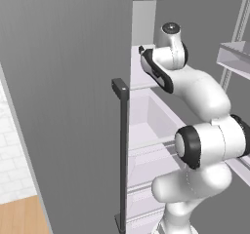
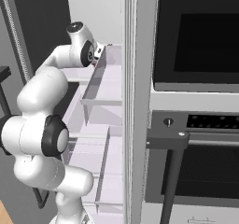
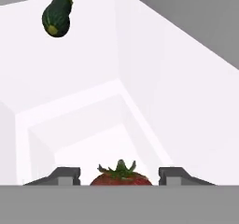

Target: Take the strawberry from the fridge and place it on top of the pancake, located on the dining counter.

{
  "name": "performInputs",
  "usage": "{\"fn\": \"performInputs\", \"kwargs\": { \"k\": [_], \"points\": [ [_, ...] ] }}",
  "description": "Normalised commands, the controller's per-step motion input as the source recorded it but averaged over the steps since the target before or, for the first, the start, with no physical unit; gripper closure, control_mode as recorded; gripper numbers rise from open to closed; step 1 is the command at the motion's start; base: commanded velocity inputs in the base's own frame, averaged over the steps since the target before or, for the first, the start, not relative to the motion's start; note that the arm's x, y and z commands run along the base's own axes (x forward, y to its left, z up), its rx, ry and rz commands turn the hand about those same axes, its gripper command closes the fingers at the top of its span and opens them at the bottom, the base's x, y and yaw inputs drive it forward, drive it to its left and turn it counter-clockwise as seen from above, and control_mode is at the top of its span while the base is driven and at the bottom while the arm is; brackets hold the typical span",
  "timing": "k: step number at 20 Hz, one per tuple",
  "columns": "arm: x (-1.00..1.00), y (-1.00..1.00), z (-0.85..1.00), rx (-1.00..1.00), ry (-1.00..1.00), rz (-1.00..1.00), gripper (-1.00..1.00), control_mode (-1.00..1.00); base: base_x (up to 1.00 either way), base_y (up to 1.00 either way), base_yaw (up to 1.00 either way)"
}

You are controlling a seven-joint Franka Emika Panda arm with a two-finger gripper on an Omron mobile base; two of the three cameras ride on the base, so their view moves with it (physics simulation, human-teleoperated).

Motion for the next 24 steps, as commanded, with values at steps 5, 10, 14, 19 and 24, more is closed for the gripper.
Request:
{"fn": "performInputs", "kwargs": {
  "k": [5,10,14,19,24],
  "points": [
    [-0.68,0.08,0.0,0.0,-0.09,0.0,1.0,-1.0,0.0,0.0,0.0],
    [-0.99,0.32,0.01,0.0,-0.03,0.0,1.0,-1.0,0.0,0.0,0.0],
    [-1.0,0.06,0.15,0.0,0.0,0.0,1.0,-1.0,0.0,0.0,0.0],
    [-1.0,0.1,0.4,0.0,0.0,0.0,1.0,-1.0,0.0,0.0,0.0],
    [-1.0,0.08,0.29,0.0,0.0,0.0,1.0,-1.0,0.0,0.0,0.0]
  ]
}}
